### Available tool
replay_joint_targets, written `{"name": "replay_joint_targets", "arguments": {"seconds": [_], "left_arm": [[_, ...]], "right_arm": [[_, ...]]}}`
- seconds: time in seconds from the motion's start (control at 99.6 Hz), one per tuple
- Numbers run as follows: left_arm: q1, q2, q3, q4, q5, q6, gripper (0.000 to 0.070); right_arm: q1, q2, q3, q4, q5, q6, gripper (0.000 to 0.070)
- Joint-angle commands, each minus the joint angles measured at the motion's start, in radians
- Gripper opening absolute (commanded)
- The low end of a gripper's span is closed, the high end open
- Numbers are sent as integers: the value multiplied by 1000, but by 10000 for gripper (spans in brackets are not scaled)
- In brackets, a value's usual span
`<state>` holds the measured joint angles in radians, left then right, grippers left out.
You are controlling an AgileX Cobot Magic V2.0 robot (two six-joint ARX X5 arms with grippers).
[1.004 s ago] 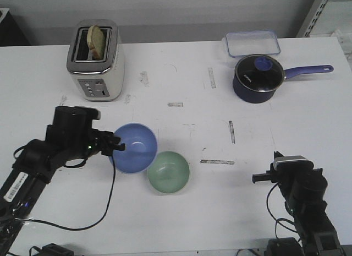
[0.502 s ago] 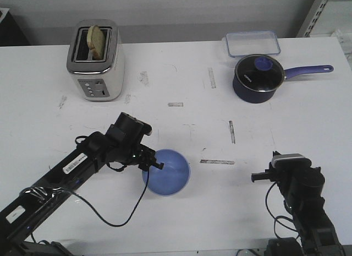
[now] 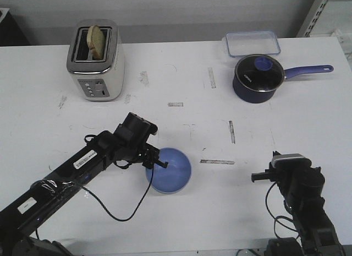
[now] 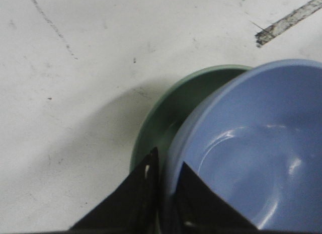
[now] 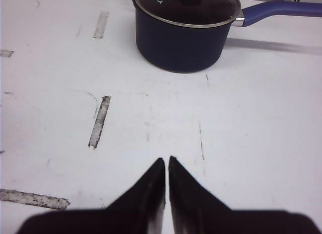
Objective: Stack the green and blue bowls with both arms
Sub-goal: 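Carry the blue bowl over the green bowl and lower it inside, then open the left gripper and lift it away from the bowls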
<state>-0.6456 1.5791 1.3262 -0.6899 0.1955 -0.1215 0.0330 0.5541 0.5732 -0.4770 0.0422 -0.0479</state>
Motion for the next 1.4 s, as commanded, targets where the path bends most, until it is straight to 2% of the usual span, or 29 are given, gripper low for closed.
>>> {"name": "replay_joint_targets", "arguments": {"seconds": [0.0, 0.161, 0.211, 0.261, 0.321, 0.462, 0.703, 0.854, 0.884, 0.994, 1.064, 1.265, 1.386], "left_arm": [[-10, 11, 14, 3, -2, 8, 1], [-10, 11, 14, 5, -1, 8, 6], [-10, 11, 14, 7, -1, 8, 42], [-10, 11, 14, 6, -1, 8, 131], [-10, 11, 14, 7, -1, 8, 273], [-10, 11, 19, 22, -1, 4, 700], [-1, 8, 126, -10, -5, 5, 700], [13, 1, 240, -53, -58, 22, 700], [17, -3, 259, -58, -71, 35, 608], [32, -21, 324, -87, -111, 84, 205], [48, -44, 347, -96, -148, 91, 10], [135, -125, 346, -132, -241, 131, 1], [204, -188, 304, -124, -252, 136, 1]], "right_arm": [[0, 3, 3, 13, 0, 6, 0], [0, 3, 3, 13, -1, 6, 0], [0, 3, 3, 13, 0, 6, 0], [0, 3, 3, 13, 0, 6, 0], [0, 3, 3, 13, 0, 6, 0], [0, 3, 3, 13, 0, 6, 0], [0, 3, 3, 13, 0, 6, 0], [0, 3, 3, 13, 0, 6, 0], [0, 3, 3, 13, 0, 6, 0], [0, 3, 3, 13, 0, 6, 0], [0, 3, 3, 13, 0, 6, 0], [0, 3, 3, 13, 0, 6, 0], [0, 3, 3, 13, 1, 6, 0]]}}
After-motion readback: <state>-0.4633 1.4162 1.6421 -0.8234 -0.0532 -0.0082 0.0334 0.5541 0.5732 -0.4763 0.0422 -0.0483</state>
